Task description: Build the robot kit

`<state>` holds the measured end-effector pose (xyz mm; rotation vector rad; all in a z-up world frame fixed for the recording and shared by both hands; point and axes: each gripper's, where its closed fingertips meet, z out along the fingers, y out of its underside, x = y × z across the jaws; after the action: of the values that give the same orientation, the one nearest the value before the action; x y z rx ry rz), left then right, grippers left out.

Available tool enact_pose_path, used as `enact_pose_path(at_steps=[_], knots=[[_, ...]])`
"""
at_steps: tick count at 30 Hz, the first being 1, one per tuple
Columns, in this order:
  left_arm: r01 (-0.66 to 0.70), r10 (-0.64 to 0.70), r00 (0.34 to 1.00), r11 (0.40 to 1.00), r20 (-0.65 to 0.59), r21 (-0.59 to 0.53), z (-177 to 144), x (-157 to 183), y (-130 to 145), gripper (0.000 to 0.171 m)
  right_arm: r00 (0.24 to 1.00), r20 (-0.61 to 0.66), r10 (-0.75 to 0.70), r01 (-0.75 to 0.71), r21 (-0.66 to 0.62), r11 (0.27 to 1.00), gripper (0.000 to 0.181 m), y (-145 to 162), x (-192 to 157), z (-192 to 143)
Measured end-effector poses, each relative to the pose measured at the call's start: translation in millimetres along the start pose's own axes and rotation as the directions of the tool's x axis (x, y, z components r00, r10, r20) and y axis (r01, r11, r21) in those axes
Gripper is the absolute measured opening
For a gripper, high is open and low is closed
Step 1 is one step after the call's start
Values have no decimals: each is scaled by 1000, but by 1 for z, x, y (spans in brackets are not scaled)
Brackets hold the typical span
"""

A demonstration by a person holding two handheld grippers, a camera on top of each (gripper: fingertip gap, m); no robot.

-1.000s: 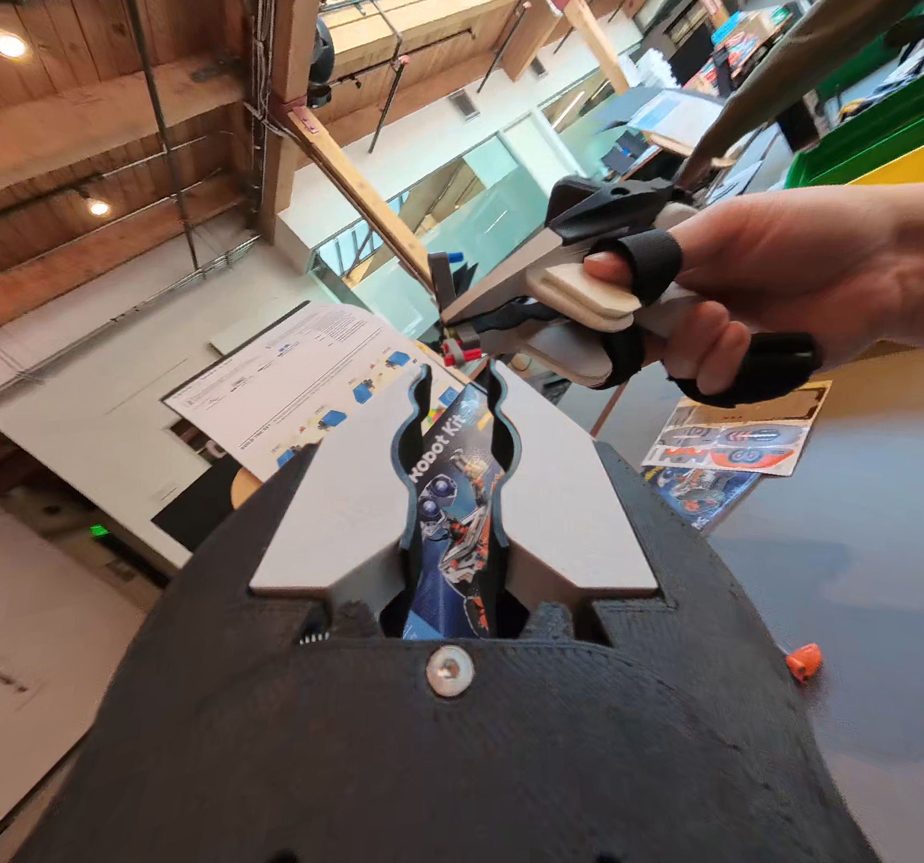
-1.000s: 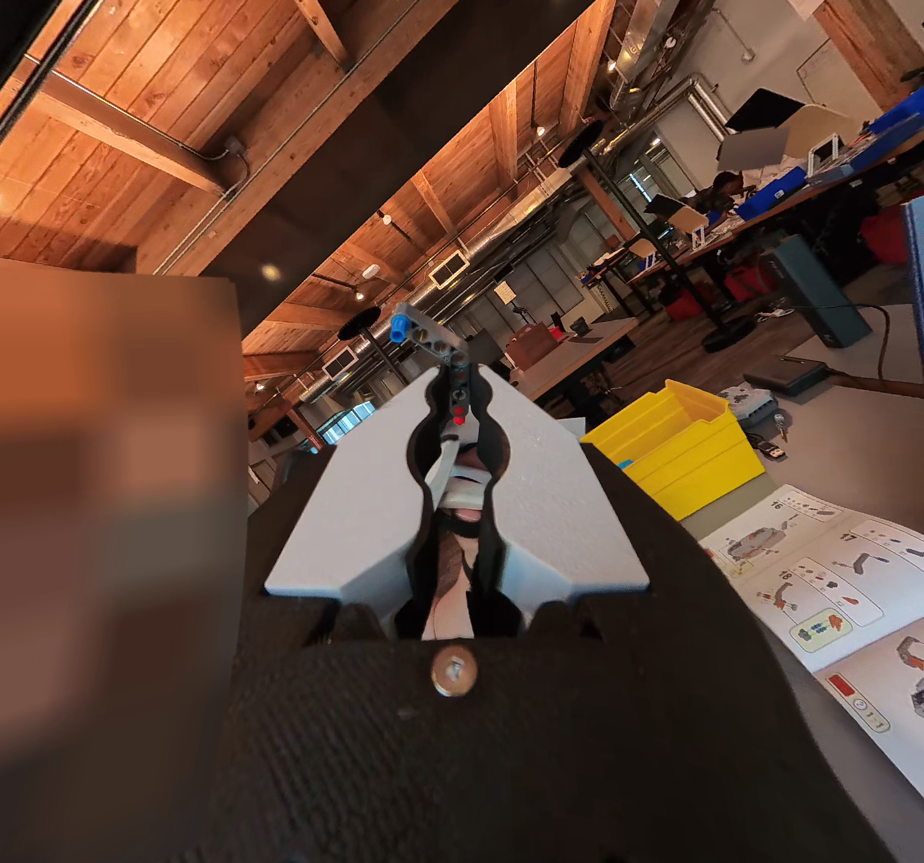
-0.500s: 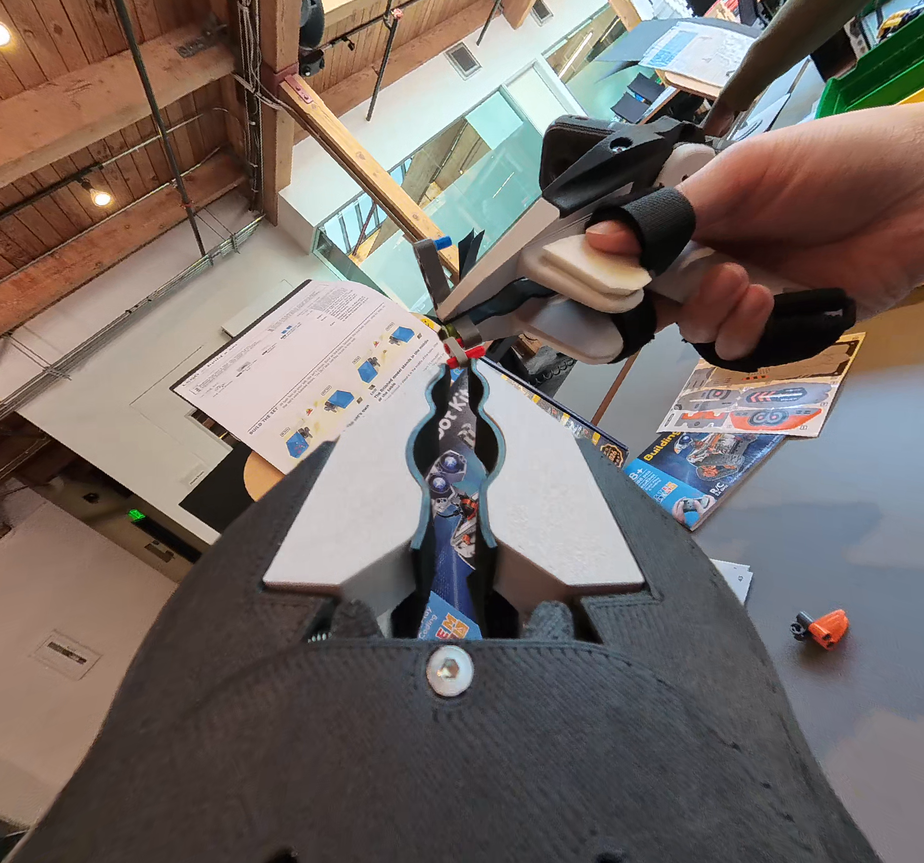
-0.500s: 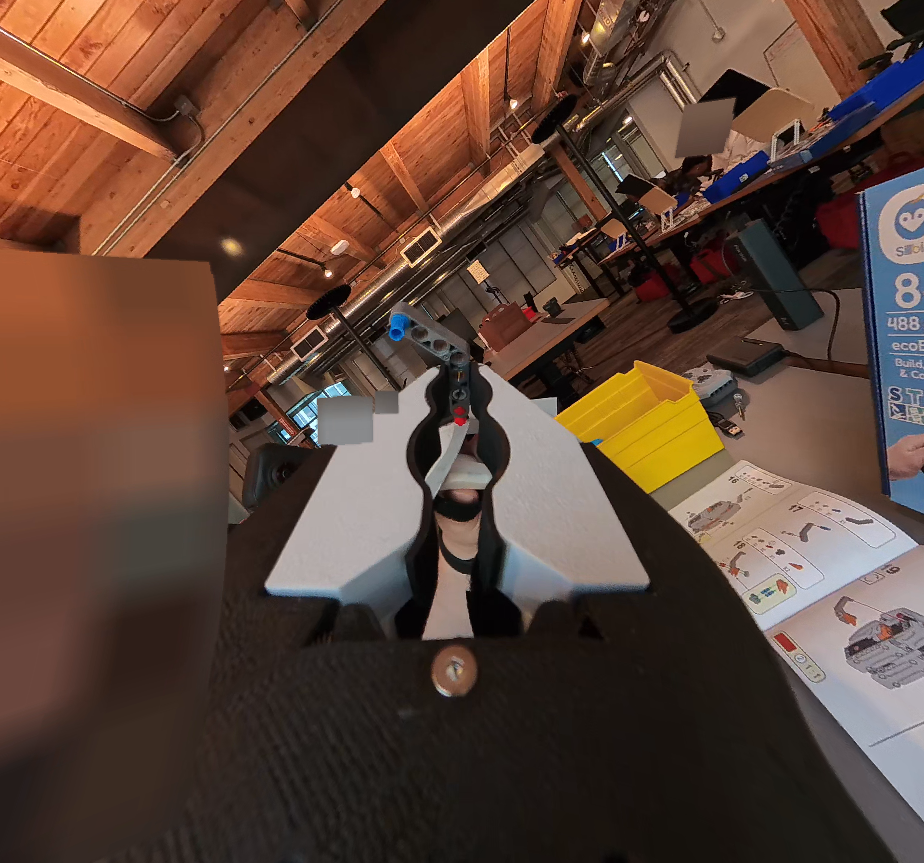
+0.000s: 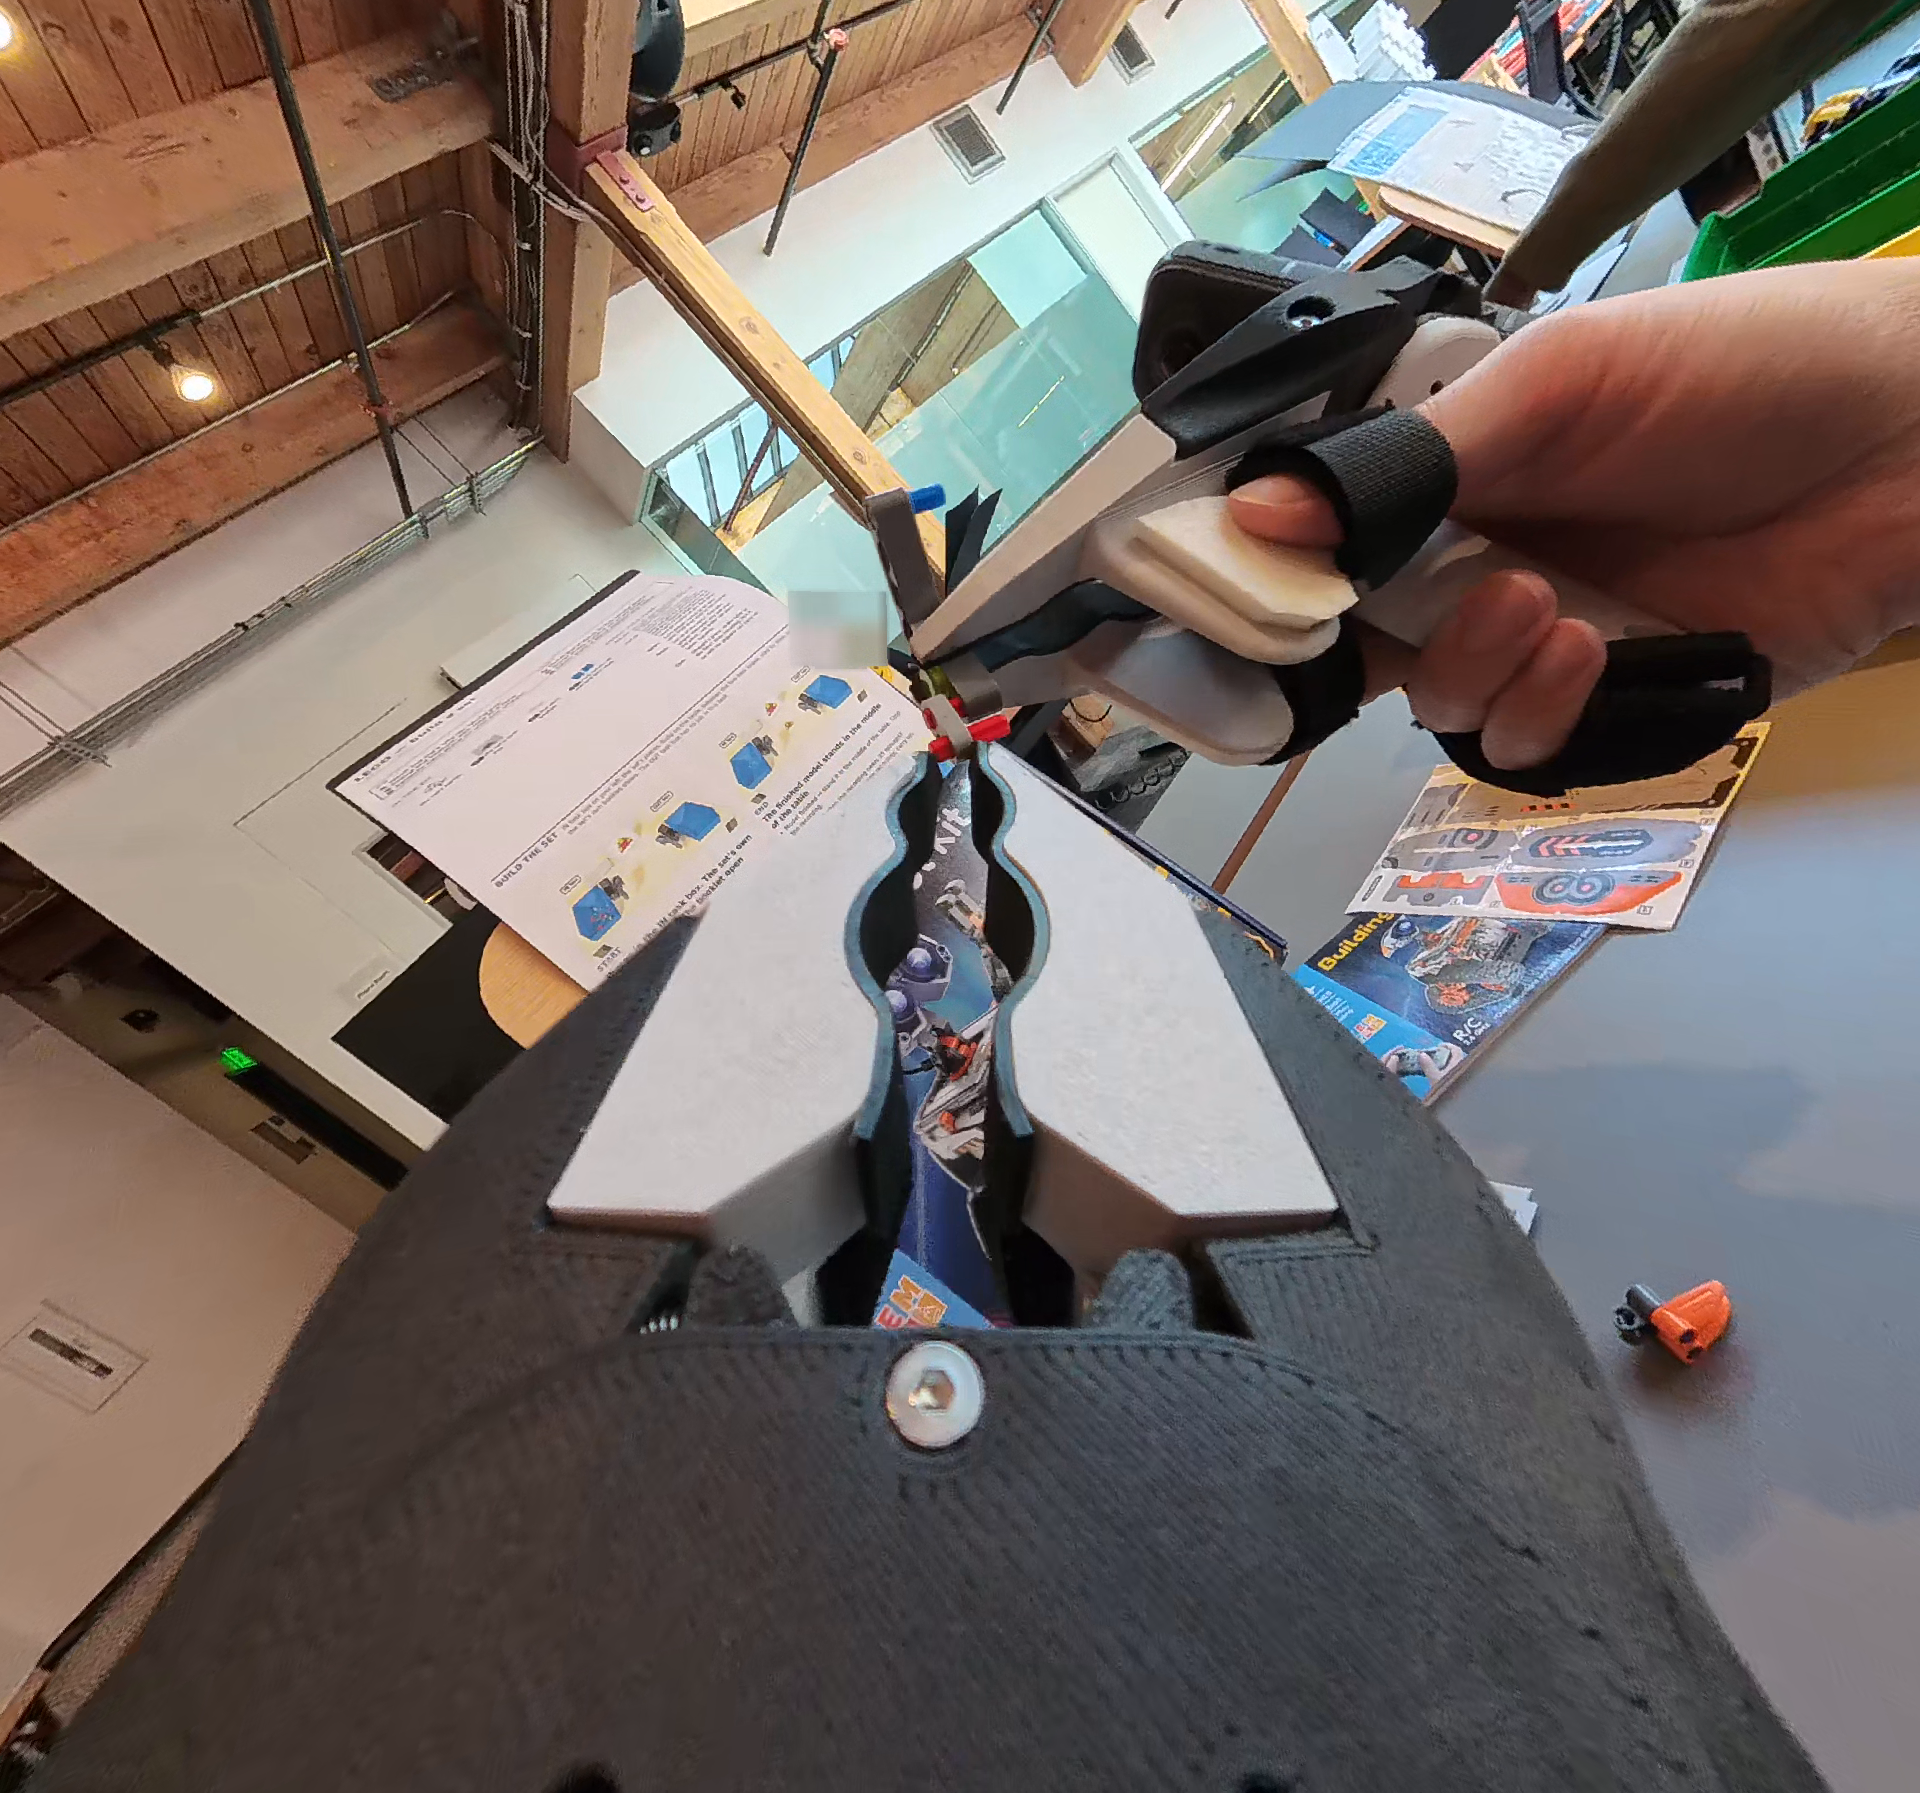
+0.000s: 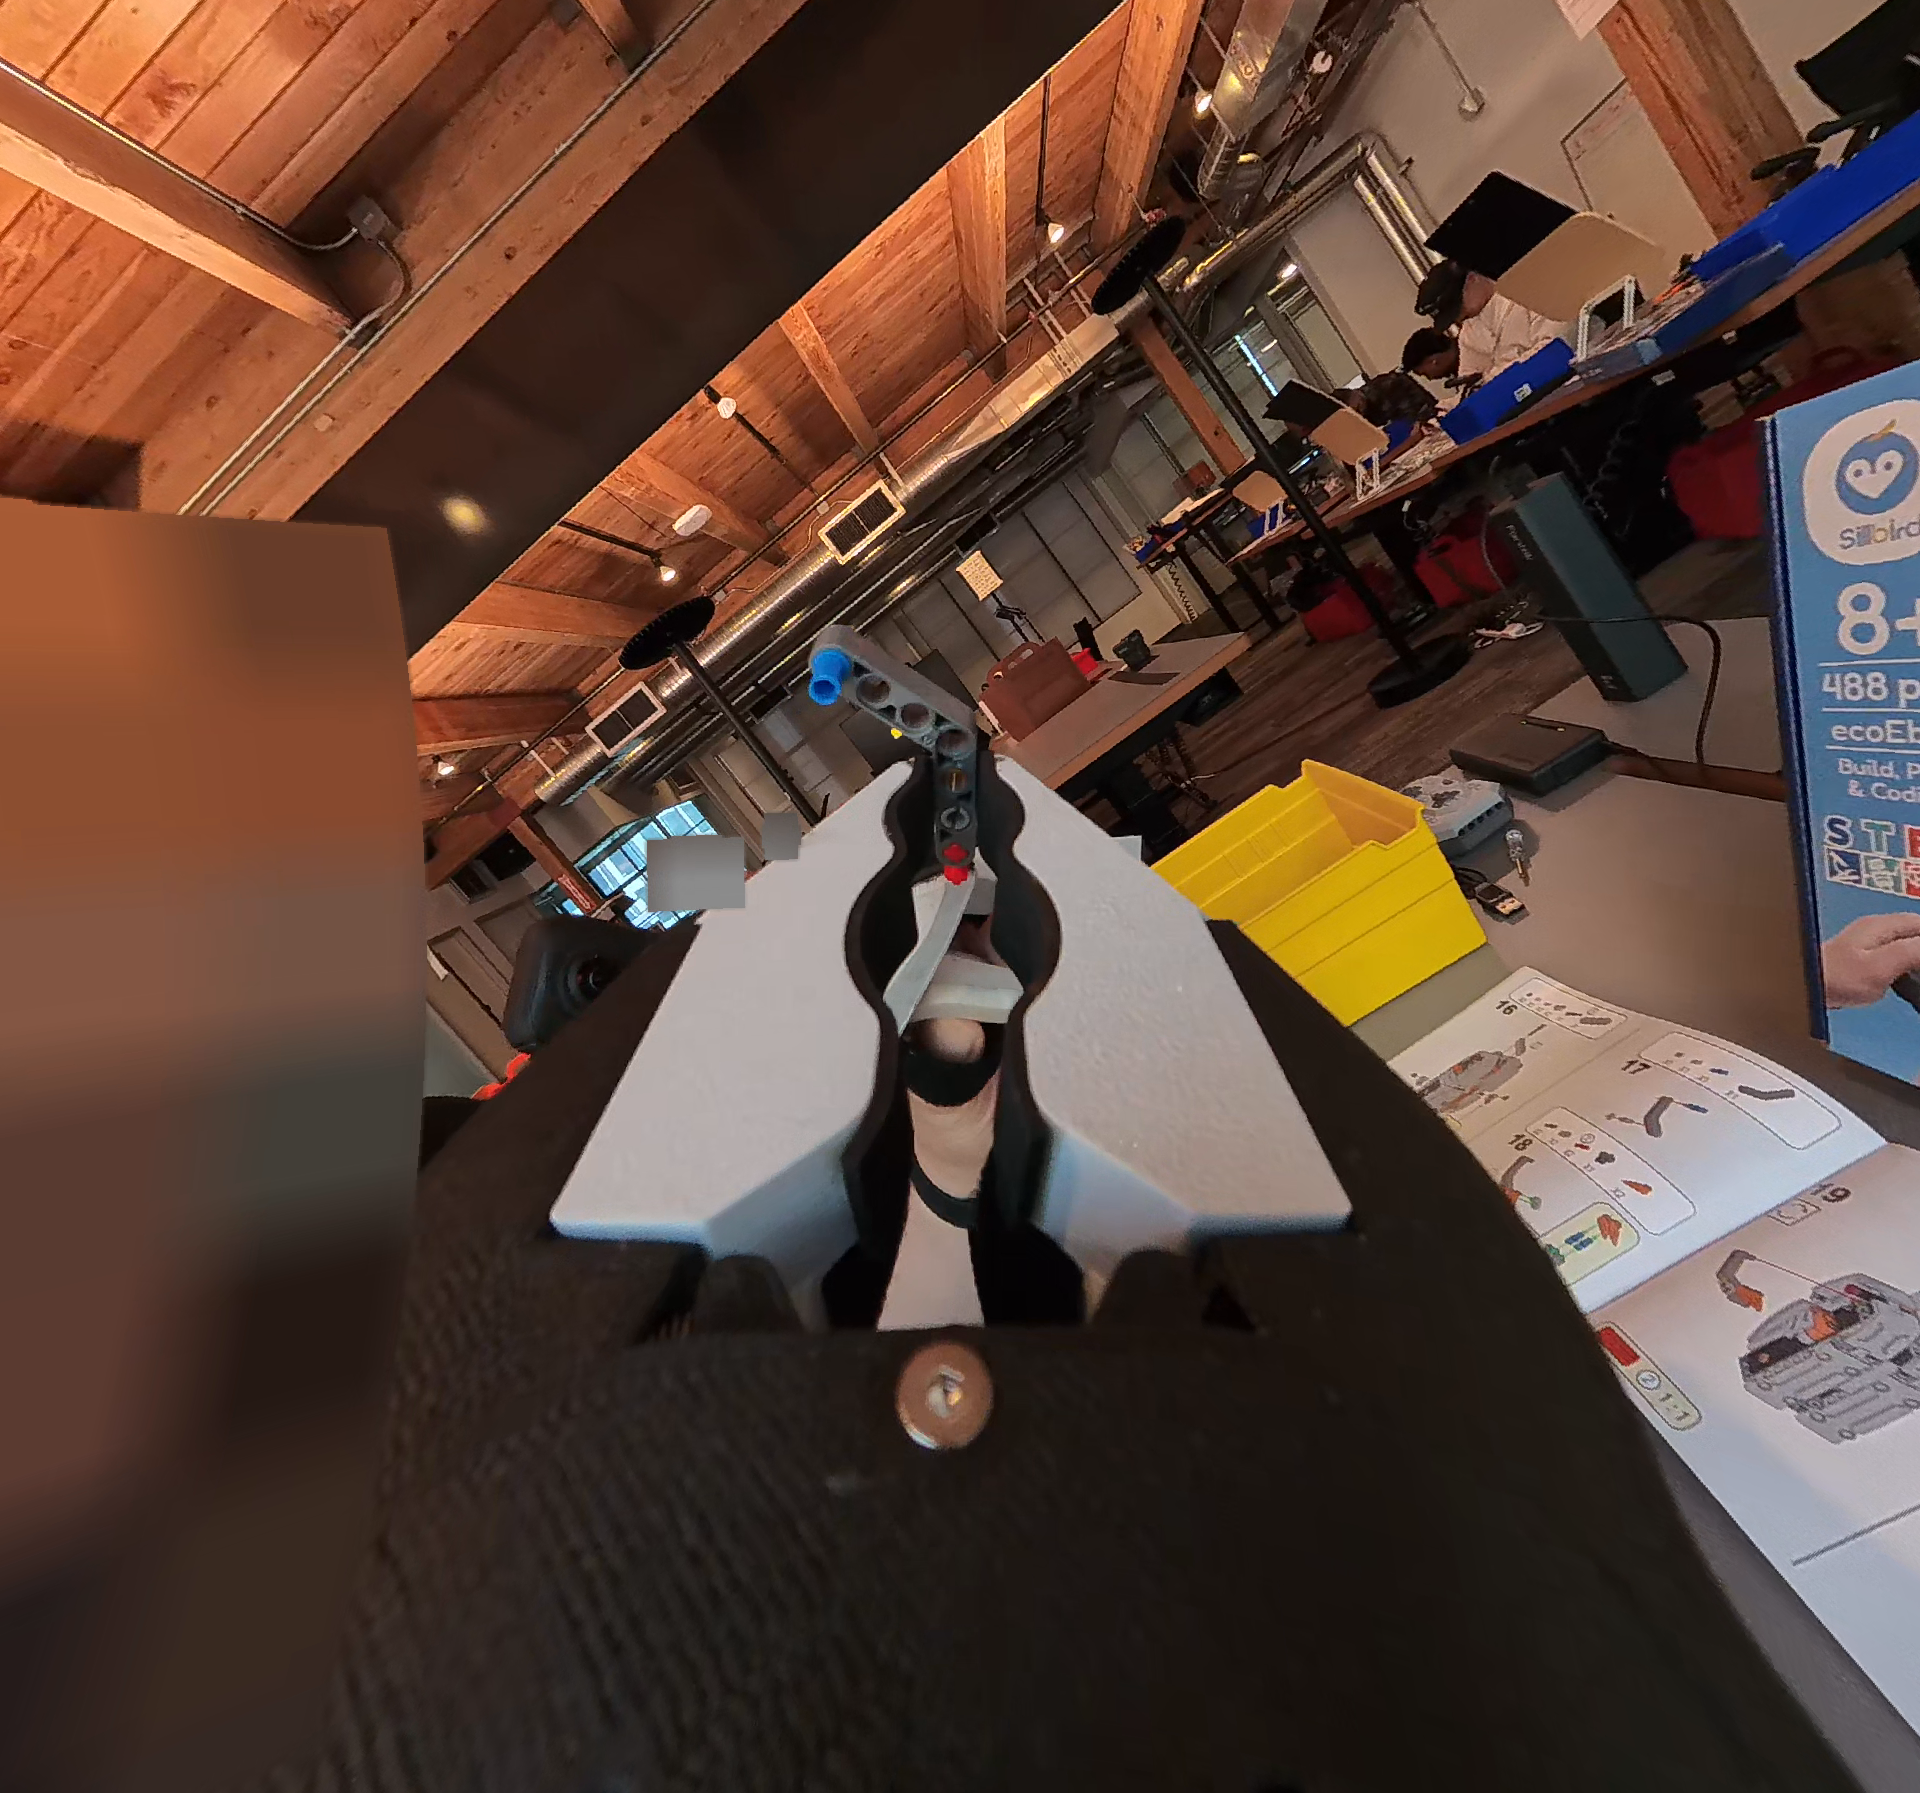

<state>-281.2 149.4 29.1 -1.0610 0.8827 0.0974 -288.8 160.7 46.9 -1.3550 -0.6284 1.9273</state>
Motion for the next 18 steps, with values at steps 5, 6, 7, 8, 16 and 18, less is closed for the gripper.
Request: enact_pose_path(at_steps=[5,6,7,8,16,18], knots=[[33,-33,999,999,-6,14,-1,-1,0,4,1000,2,2,-2,2,1000,7,1,0,1],[39,-39,999,999,-10,12,-1,-1,1,3,1000,-3,-1,1,1,1000,7,1,1,1],[44,-43,999,999,-16,9,-1,0,2,3,1000,-4,-3,3,-1,1000,7,1,1,1],[47,-47,999,999,-19,11,-1,0,2,3,1000,-1,0,0,0,1000,7,1,1,1],[38,-38,999,999,0,28,2,1,1,0,1000,-9,-28,28,0,1000,7,-1,-2,0],[30,-31,999,999,11,42,1,1,0,0,999,-21,-32,32,17,999,7,-4,0,-2]])
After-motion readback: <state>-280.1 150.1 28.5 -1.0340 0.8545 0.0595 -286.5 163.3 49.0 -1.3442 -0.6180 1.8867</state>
